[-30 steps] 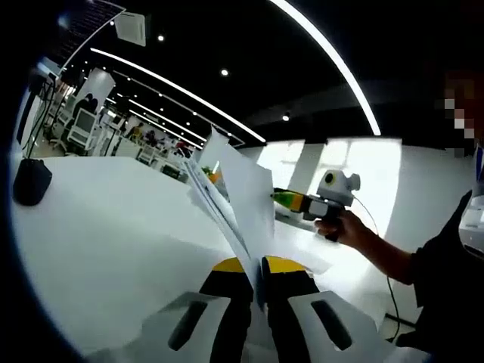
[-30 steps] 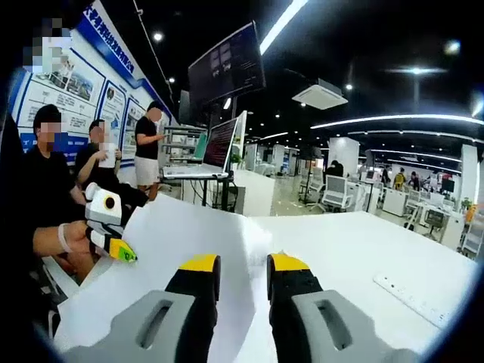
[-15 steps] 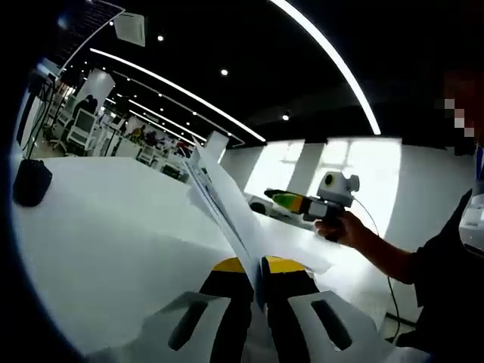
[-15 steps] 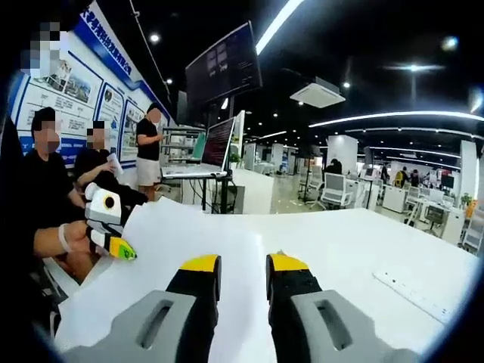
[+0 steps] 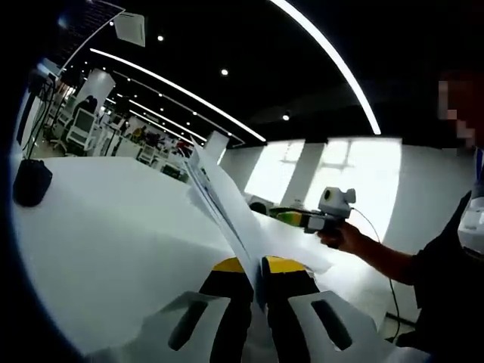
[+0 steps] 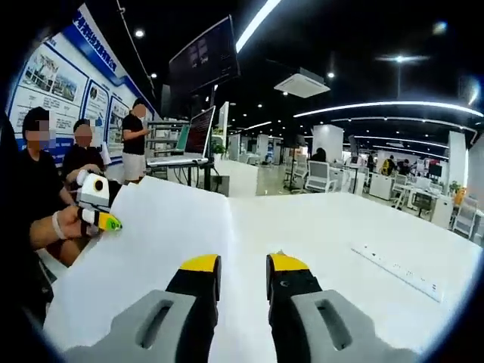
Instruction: Organize the stack of printing papers by aligning and flattening the scattered papers on the table
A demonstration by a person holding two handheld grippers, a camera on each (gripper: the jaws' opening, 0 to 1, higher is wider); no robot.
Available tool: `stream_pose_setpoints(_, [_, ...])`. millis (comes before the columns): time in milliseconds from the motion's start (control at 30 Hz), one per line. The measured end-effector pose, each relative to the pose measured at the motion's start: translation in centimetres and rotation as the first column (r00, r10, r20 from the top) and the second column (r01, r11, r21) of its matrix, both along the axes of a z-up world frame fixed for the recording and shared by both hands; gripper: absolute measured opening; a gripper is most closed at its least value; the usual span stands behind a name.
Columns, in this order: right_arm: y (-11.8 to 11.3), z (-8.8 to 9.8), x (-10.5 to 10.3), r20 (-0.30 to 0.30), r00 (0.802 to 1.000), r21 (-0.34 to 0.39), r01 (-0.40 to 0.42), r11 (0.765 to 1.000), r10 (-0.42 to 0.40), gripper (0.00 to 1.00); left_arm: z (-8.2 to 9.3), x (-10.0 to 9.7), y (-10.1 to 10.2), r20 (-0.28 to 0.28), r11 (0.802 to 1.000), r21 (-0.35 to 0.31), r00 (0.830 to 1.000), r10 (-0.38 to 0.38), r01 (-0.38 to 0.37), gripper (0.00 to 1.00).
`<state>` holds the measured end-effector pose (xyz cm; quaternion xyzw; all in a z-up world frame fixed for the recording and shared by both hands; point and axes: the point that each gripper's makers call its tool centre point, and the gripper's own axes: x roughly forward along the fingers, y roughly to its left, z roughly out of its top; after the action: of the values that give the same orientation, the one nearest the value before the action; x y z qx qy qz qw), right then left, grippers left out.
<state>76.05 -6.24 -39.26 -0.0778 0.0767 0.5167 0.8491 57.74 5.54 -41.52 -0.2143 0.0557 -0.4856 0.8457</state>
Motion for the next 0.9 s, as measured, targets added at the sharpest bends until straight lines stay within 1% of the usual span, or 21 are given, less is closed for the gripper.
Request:
stream_pose_setpoints(133, [-1.3,-0.3,0.6,-0.005,1.000,0.001,0.022,1.000,-0.022,0.20,-0.1,-0.2,-0.1,-0.003,1.000,0.006,1.000,0.004,-0.004,0.09])
stream_pose_setpoints(300, [-2.6,-0.7,1.1,-0.005,0.999,-0.003,0.045,0.999,-0.045,0.20,-0.1,0.1,-0.1,-0.003,1.000,0.010,1.000,0.005,-0.005,0.10])
stream_pose_setpoints(433, [-4.4,-1.1,1.8,-0.008,0.997,-0.011,0.077,0.997,-0.078,0.20,-0.1,0.2,0.1,-0.005,1.000,0.010,1.000,0.008,-0.008,0.10])
stream_pose_setpoints(467, [-4.6,-1.1,1.9,-0.009,0.997,-0.012,0.080,0.997,-0.080,0.20,-0.1,0.1,0.1,-0.005,1.000,0.010,1.000,0.007,-0.007,0.10])
stream_pose_setpoints(733, [-9.3,-1.5,3.3,0.004,0.987,-0.037,0.159,0.987,-0.159,0.20,-0.1,0.0,0.0,-0.005,1.000,0.012,1.000,0.014,-0.014,0.10])
stream_pose_setpoints(833, [-10.9,-1.5,3.6,0.010,0.983,-0.033,0.186,0.982,-0.185,0.20,-0.1,-0.1,-0.2,-0.004,1.000,0.012,1.000,0.018,-0.018,0.10])
stream_pose_setpoints(867, [-11.2,-1.4,3.6,0.010,0.982,-0.030,0.190,0.981,-0.190,0.21,-0.1,-0.1,-0.2,-0.004,1.000,0.012,1.000,0.018,-0.018,0.10])
stream_pose_setpoints(900, [-12.2,-1.4,3.9,0.009,0.978,-0.023,0.208,0.978,-0.208,0.21,-0.1,0.0,-0.2,-0.004,1.000,0.013,1.000,0.024,-0.024,0.10])
